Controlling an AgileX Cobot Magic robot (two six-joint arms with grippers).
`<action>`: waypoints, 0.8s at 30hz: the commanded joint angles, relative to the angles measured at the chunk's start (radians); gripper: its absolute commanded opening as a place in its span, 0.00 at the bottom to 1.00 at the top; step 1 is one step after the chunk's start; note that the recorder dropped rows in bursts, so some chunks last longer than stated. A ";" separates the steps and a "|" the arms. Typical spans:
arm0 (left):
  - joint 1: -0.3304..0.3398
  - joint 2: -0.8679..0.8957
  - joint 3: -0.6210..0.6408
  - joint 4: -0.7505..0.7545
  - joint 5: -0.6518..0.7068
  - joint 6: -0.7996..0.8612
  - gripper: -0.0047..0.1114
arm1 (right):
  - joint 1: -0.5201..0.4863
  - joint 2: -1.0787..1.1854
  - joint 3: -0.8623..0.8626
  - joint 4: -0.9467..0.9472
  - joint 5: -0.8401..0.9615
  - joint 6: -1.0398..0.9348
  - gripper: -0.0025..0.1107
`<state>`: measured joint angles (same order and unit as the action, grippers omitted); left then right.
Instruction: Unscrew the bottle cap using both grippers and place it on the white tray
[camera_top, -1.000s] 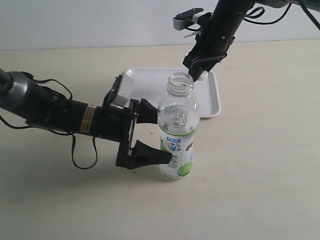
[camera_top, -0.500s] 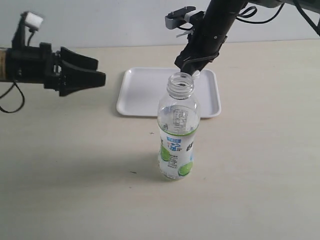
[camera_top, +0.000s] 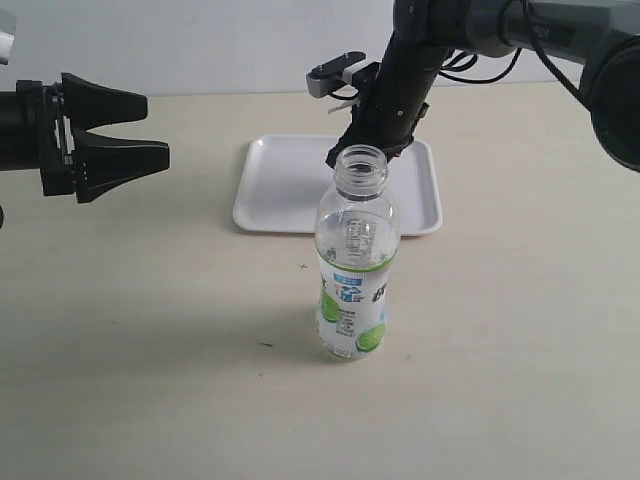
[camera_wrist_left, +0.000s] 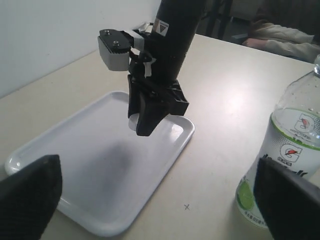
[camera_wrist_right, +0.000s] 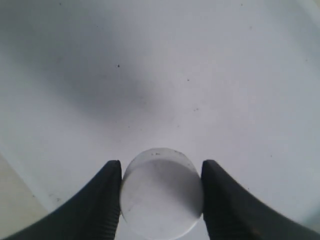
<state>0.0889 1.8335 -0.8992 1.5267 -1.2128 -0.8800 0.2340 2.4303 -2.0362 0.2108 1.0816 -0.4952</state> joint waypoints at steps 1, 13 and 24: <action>0.004 -0.012 0.004 -0.020 -0.008 0.006 0.94 | 0.005 0.011 -0.007 -0.003 -0.055 0.003 0.03; 0.004 -0.012 0.004 -0.020 -0.008 0.012 0.94 | 0.005 0.007 -0.007 -0.006 -0.086 0.020 0.64; 0.004 -0.012 0.004 -0.025 -0.008 0.007 0.94 | -0.004 -0.153 -0.007 -0.227 -0.059 0.165 0.47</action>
<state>0.0889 1.8335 -0.8992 1.5144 -1.2128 -0.8706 0.2363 2.3540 -2.0362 0.0542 1.0023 -0.3809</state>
